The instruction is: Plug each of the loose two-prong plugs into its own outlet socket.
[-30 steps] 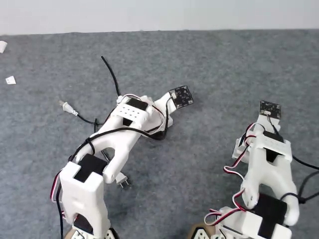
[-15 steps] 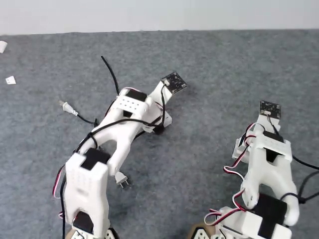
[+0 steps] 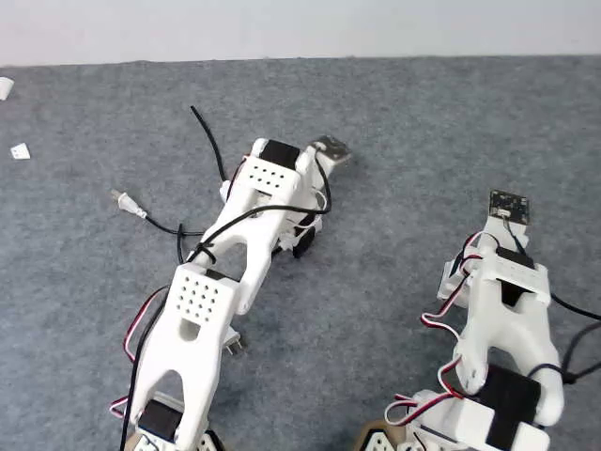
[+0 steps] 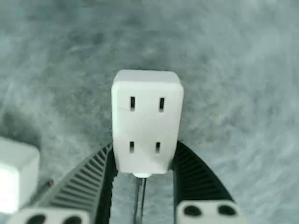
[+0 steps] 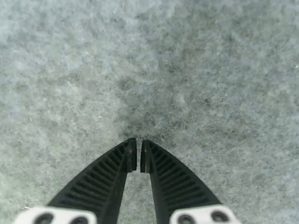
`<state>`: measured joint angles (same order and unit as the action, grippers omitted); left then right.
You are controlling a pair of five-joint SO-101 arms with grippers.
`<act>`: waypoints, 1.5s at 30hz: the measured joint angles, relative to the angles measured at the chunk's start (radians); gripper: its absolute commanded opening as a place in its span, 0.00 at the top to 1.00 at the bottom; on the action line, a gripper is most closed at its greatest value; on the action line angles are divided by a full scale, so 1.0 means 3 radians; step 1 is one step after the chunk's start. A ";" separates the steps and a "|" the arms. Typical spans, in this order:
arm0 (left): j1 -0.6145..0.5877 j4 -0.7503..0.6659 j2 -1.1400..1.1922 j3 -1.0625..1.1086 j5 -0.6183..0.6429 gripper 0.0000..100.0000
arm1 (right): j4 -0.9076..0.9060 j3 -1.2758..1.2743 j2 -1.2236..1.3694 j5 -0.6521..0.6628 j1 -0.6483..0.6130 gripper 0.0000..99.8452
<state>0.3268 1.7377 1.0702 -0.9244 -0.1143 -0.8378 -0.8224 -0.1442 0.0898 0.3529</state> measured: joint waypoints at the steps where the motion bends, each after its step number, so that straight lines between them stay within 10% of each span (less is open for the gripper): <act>1: 0.0000 0.0000 -0.0015 0.0000 0.0169 0.99 | 0.0000 0.0000 0.0000 0.0000 0.0000 0.96; 25: 0.0051 -0.0031 -0.0849 0.1110 0.3023 0.99 | 0.0000 0.0000 0.0000 0.0000 -0.0056 0.96; 31: 0.0097 -0.0051 -0.0634 0.1100 0.2900 0.98 | 0.0000 0.0000 0.0000 0.0000 -0.0056 0.96; 38: 0.0128 -0.0097 -0.0685 0.1100 0.2322 0.70 | 0.0000 0.0000 0.0000 0.0000 -0.0056 0.96; 45: 0.0041 -0.0046 -0.0885 0.1217 0.2071 0.71 | 0.0000 0.0000 0.0000 0.0000 -0.0056 0.96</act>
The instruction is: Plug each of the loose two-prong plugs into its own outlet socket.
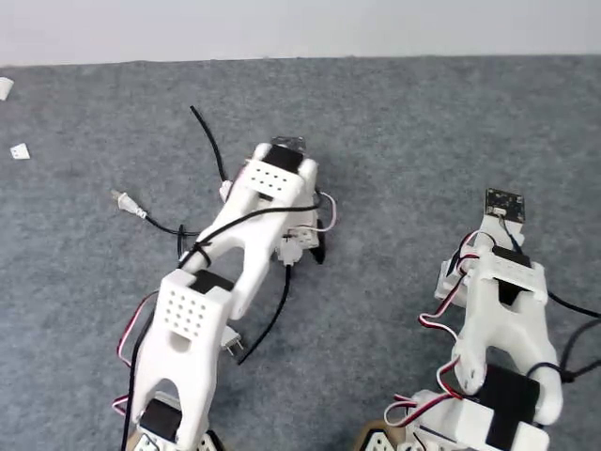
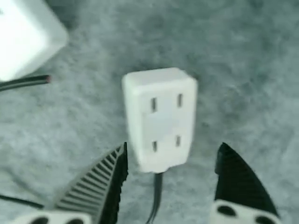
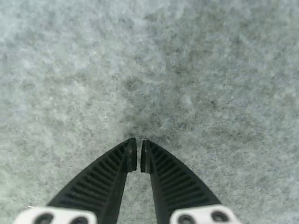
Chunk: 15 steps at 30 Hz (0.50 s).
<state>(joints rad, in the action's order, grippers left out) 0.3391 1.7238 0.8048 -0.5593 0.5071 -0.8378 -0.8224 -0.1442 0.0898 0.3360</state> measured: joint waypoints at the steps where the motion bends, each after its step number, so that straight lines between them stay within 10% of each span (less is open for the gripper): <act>1: -0.0036 0.0000 -0.0051 0.0056 -0.0051 0.71 | 0.0000 0.0000 0.0000 0.0000 0.0000 0.96; 15: -0.0210 -0.0650 -0.1744 0.1795 -0.0338 0.71 | 0.0000 0.0000 0.0000 0.0000 0.0000 0.96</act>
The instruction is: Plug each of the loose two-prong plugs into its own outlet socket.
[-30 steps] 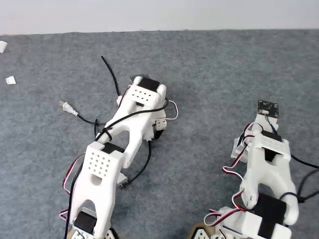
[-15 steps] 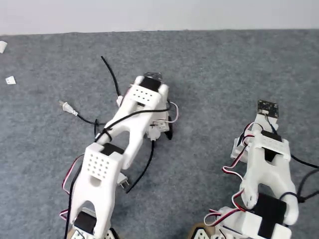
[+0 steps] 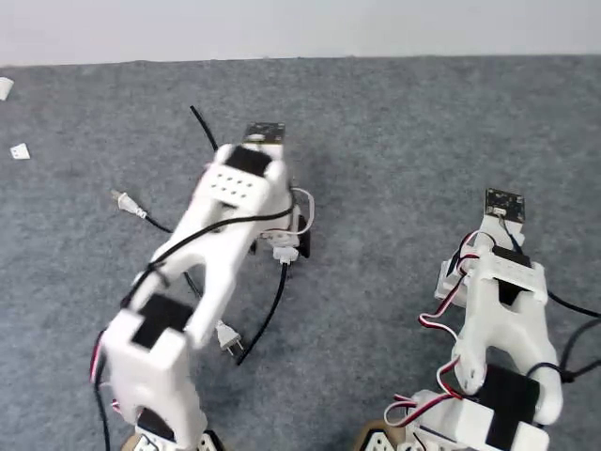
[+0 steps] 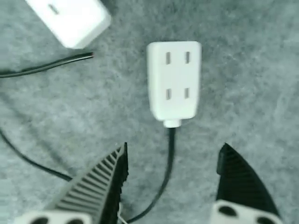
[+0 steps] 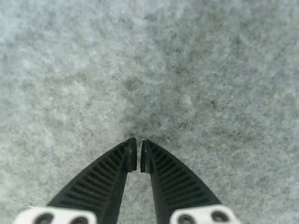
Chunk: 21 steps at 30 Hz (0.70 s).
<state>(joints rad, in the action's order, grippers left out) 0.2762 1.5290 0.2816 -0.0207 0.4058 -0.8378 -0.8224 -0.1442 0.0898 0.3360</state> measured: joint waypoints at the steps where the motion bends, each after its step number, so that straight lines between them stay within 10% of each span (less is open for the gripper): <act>1: -0.0061 -0.0082 -0.0148 0.0169 -0.0066 0.71 | 0.0000 0.0000 0.0000 0.0000 0.0000 0.96; 12: -0.1084 -0.0542 -0.1601 0.1637 -0.0818 0.71 | 0.0000 0.0000 0.0000 0.0000 0.0000 0.96; 21: -0.2895 -0.1212 -0.2440 0.2787 -0.1156 0.71 | -0.0020 0.0000 0.0000 0.0000 0.0000 0.96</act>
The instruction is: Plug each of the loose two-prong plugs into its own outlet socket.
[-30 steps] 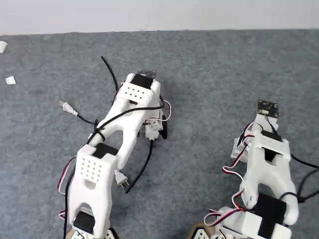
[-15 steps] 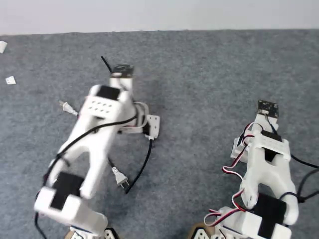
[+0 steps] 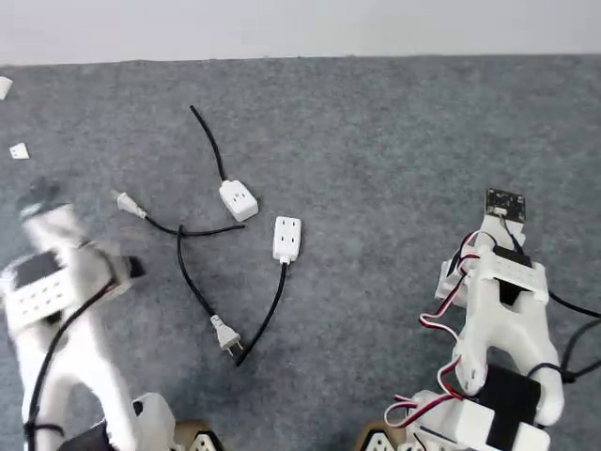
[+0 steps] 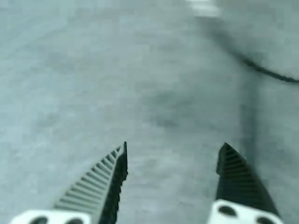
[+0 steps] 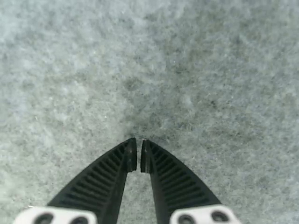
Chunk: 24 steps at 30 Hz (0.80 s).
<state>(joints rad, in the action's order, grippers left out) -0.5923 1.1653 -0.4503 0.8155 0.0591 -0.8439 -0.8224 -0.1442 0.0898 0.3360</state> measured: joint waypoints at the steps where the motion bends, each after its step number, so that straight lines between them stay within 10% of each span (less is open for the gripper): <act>1: -0.0184 -0.0087 -0.0026 0.0113 -0.0005 0.71 | -0.0046 0.0000 0.0000 0.0000 -0.0015 0.96; 15: -0.1013 -0.0726 -0.0046 0.0854 -0.0573 0.71 | -0.1233 0.0788 -0.0808 -0.0097 -0.2486 0.96; 24: -0.1023 -0.1038 -0.0056 0.0890 -0.0650 0.71 | -0.0818 0.0946 -0.0726 -0.0159 -0.3979 0.96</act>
<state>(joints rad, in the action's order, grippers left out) -0.8991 0.8539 -0.4672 1.0825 -0.1358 -1.0894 -0.5386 -0.3621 0.0422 -0.8577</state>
